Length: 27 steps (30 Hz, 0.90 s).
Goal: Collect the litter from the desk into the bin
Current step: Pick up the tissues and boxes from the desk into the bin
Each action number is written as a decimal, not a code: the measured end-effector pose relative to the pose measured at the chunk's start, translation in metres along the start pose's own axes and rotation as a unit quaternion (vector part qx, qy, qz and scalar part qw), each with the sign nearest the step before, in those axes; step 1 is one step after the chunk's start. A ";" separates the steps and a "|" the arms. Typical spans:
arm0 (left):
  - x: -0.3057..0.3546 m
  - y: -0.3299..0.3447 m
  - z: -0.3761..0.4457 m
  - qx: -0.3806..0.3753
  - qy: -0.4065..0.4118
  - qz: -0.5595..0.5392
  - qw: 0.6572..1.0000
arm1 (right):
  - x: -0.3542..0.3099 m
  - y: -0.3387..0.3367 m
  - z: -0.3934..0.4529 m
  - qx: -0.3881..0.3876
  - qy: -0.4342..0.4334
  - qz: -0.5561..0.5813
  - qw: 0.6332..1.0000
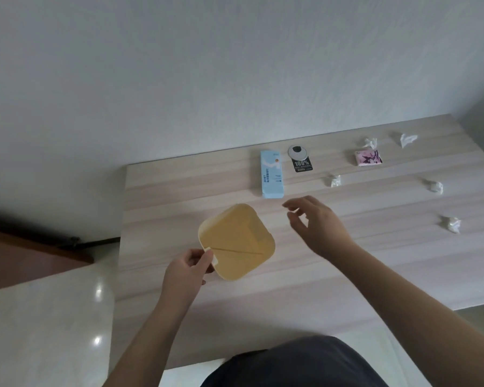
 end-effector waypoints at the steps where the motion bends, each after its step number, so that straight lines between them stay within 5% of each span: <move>1: -0.001 -0.003 0.002 0.003 -0.001 -0.001 1.000 | 0.007 0.005 0.001 -0.013 0.021 -0.002 1.000; 7: 0.000 -0.004 0.011 0.019 -0.007 -0.003 1.000 | 0.049 0.044 0.009 -0.104 0.167 0.055 0.979; 9: -0.001 0.002 0.013 0.026 -0.019 -0.011 0.999 | 0.071 0.070 0.011 -0.151 0.282 0.166 0.933; 12: -0.001 0.012 0.016 0.033 -0.024 -0.012 0.999 | 0.091 0.107 0.013 -0.169 0.426 0.356 0.815; 27: 0.008 0.015 0.003 0.102 -0.043 -0.005 0.994 | 0.091 0.174 0.083 -0.102 0.542 0.534 0.641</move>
Point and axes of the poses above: each hand's wrist, its own z-axis towards the middle knuckle, its own y-axis out of the palm, x = y × z, the point moved 8 cm from there along z, towards the middle knuckle, and after that the axes turned 12 degrees about -z, right-handed, at the moved point
